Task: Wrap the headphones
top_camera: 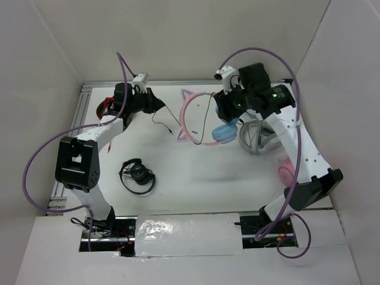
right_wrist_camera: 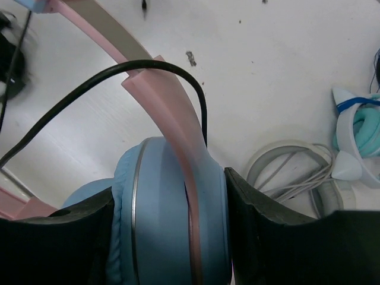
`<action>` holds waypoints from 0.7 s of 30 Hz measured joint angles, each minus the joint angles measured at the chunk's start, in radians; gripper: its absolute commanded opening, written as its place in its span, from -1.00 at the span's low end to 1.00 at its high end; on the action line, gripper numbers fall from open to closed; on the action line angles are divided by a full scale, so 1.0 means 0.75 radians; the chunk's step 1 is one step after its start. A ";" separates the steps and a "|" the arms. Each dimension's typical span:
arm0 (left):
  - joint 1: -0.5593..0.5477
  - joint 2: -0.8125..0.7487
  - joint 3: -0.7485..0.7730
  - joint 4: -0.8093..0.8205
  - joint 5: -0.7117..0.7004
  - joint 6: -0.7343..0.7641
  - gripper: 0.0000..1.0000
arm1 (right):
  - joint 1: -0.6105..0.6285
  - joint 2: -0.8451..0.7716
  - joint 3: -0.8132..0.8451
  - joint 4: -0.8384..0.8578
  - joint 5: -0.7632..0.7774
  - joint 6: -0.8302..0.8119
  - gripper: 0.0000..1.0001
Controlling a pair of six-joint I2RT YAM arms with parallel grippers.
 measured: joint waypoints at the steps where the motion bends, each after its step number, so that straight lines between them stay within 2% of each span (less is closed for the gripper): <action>1: 0.000 -0.001 0.036 -0.030 -0.008 0.018 -1.00 | 0.022 0.012 -0.024 0.002 0.026 -0.031 -1.00; 10: -0.028 0.016 0.388 -0.241 -0.034 0.164 -1.00 | 0.175 0.039 -0.253 0.116 0.145 -0.243 -1.00; 14: -0.042 0.068 0.549 -0.354 -0.031 0.233 -1.00 | 0.265 0.053 -0.283 0.185 0.265 -0.274 -1.00; 21: -0.144 0.005 0.493 -0.393 0.054 0.494 -1.00 | 0.331 0.204 -0.270 0.197 0.445 -0.290 -1.00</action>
